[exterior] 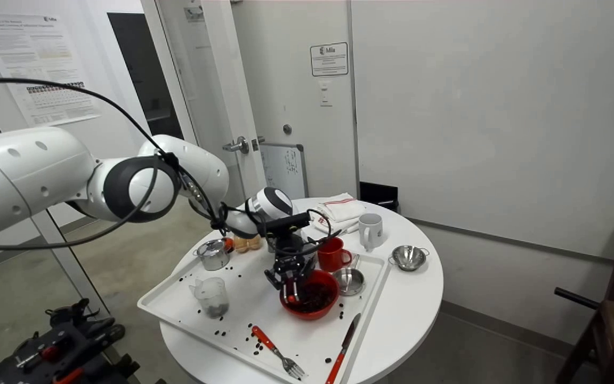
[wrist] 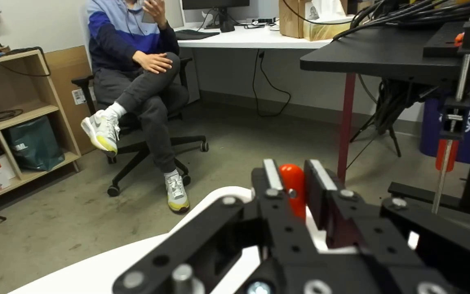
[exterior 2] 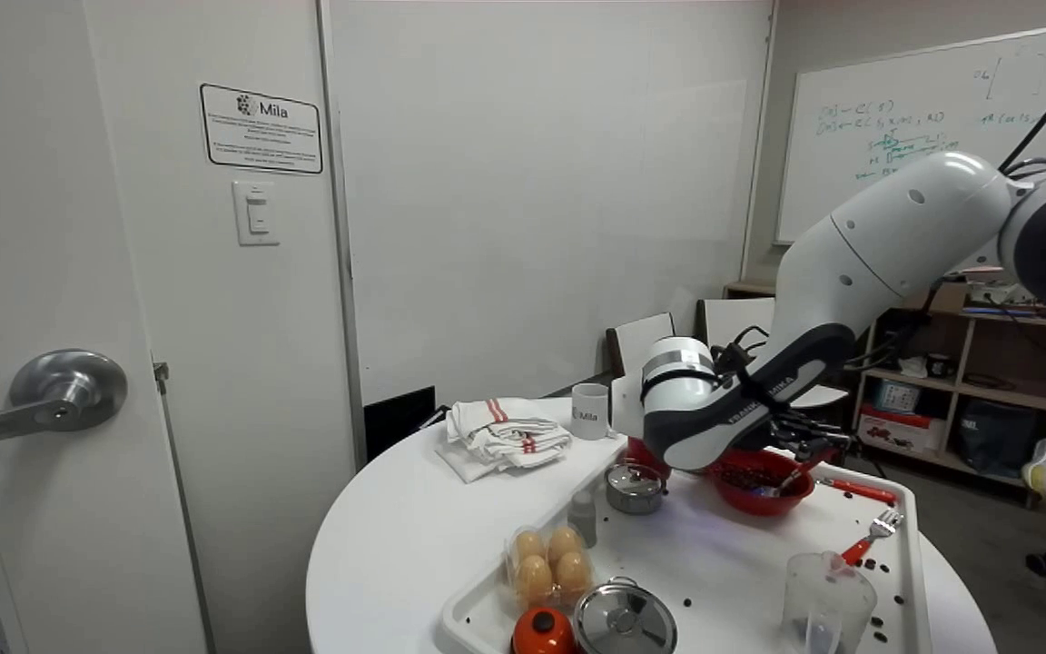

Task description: Use the spoon to mix the contents in the orange bowl

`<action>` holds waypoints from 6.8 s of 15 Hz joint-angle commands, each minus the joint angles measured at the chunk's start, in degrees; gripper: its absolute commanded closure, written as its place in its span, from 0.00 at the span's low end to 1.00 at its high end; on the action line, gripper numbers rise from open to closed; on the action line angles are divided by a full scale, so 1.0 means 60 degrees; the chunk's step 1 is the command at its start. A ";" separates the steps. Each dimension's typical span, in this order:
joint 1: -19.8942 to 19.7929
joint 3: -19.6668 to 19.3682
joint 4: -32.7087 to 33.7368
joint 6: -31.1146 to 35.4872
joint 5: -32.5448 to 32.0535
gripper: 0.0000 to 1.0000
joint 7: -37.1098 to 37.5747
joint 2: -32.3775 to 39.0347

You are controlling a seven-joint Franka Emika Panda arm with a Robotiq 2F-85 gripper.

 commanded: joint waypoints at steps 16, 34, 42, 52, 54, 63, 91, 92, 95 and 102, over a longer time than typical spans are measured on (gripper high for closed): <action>-0.1214 -0.0272 0.1037 -0.0533 0.0547 0.92 0.0653 -0.0091; -0.0271 -0.0183 0.0043 0.0038 0.0291 0.92 0.0537 -0.0019; -0.0764 -0.0310 0.0530 -0.0259 0.0421 0.92 0.0620 -0.0021; -0.0606 -0.0516 0.1207 -0.0263 0.0437 0.92 0.1408 -0.0083; -0.0623 -0.0642 0.1289 -0.0426 0.0425 0.92 0.1698 -0.0090; -0.0324 -0.0492 0.0280 0.0184 0.0581 0.92 0.3240 -0.1221; -0.1698 0.0776 -1.0974 0.9555 0.4041 0.92 0.3031 -0.7341; -0.1650 0.0770 -1.1200 0.9510 0.3991 0.92 0.2900 -0.7348; -0.1516 0.0752 -1.1518 0.9288 0.3911 0.92 0.2627 -0.7278; -0.1361 0.0664 -1.0707 0.8982 0.4039 0.92 0.2748 -0.6591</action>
